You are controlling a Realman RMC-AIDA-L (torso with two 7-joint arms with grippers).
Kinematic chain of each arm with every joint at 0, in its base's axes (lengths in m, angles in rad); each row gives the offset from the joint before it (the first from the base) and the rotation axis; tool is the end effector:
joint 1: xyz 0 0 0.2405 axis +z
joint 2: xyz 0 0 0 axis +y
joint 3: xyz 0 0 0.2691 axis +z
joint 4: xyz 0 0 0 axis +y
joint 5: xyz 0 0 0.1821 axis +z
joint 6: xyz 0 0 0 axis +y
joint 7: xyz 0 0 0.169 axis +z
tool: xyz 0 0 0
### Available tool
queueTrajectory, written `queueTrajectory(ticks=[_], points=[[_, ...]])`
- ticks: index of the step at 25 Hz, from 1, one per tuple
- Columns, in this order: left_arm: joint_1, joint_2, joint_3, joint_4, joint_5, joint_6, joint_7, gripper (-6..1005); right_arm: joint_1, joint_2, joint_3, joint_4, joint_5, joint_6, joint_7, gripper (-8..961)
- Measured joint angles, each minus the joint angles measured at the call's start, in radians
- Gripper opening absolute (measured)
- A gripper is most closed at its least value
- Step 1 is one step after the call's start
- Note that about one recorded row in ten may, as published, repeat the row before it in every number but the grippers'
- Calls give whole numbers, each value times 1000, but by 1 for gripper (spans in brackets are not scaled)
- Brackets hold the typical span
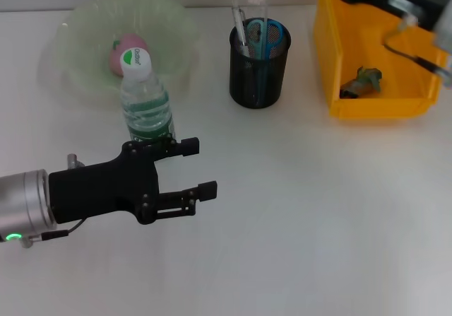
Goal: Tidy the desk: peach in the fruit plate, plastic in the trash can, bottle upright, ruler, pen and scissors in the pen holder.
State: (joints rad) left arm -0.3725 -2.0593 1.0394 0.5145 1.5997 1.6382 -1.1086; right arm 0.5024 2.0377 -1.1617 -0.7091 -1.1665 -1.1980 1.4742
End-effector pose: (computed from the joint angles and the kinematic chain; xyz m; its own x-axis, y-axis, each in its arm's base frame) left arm -0.2436 0.2607 -0.0493 0.7304 0.2313 0.6426 0.3425 -0.9381 -0.0516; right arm 0.1851 0.3827 0.0088 0.5121 -0.2324 -0.8269 -0.6233 -0.7630 -0.1715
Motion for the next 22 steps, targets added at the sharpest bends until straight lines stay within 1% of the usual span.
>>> queueTrajectory(ticks=[2,5,7,8,9,10,13,22], points=[[2,8,-5,0,0,7,-7,795,-84,-23,14,-48,-25,-126,25,777],[6,22,-11,-1,5,16,-27,795,-181,-63,72,-60,-118,-373,31,784],[11,34,-12,1,7,36,-41,795,-216,-80,139,-39,-244,-527,27,789],[11,34,-12,1,7,36,-41,795,-234,-82,222,-5,-394,-650,-19,792],[14,41,-8,1,9,60,-43,795,-234,-82,222,-5,-394,-650,-19,794],[15,47,-2,0,13,83,-43,795,-239,-78,256,16,-460,-693,-53,797],[16,50,1,0,24,106,-45,795,-245,-61,294,56,-572,-739,-121,804],[20,51,1,2,34,145,-56,795,-239,-15,291,65,-614,-731,-140,803]])
